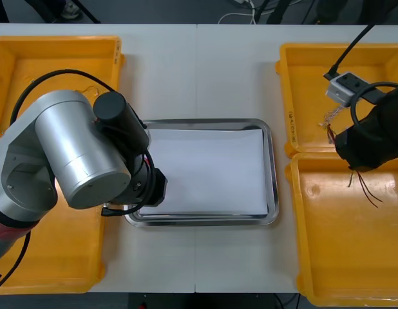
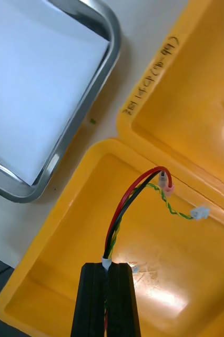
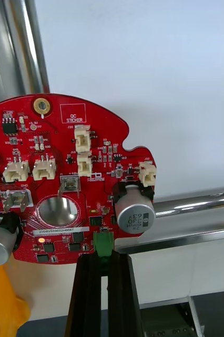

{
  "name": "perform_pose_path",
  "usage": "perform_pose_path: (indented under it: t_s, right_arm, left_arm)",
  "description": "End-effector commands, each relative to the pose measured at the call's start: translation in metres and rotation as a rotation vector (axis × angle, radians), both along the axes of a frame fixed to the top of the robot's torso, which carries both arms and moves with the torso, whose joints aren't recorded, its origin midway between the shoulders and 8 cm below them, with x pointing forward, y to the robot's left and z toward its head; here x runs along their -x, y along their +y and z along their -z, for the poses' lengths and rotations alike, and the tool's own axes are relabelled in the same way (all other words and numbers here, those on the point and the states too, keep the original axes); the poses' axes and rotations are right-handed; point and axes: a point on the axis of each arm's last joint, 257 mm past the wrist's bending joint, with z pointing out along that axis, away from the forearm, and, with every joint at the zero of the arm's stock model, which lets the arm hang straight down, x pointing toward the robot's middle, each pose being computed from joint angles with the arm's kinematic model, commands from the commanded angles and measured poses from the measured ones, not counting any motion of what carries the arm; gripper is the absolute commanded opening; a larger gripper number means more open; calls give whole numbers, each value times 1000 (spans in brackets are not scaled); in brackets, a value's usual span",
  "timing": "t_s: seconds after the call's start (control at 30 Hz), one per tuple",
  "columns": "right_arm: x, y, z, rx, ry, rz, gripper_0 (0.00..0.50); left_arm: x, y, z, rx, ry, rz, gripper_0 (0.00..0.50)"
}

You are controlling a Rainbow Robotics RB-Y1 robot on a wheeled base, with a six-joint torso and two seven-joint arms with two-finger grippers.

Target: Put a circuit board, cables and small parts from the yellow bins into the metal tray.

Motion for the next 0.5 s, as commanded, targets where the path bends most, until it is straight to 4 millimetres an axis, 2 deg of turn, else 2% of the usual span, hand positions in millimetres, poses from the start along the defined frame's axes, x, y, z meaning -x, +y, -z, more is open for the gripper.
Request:
perform_pose_path:
  t_s: [0.03, 0.5]
  right_arm:
    - [-5, 12, -16, 72, -67, -95, 0]
    - [-4, 49, -8, 75, -62, -213, 0]
  left_arm:
    - [-9, -23, -5, 57, -42, -64, 0]
    - [-30, -52, 30, 93, -41, -50, 0]
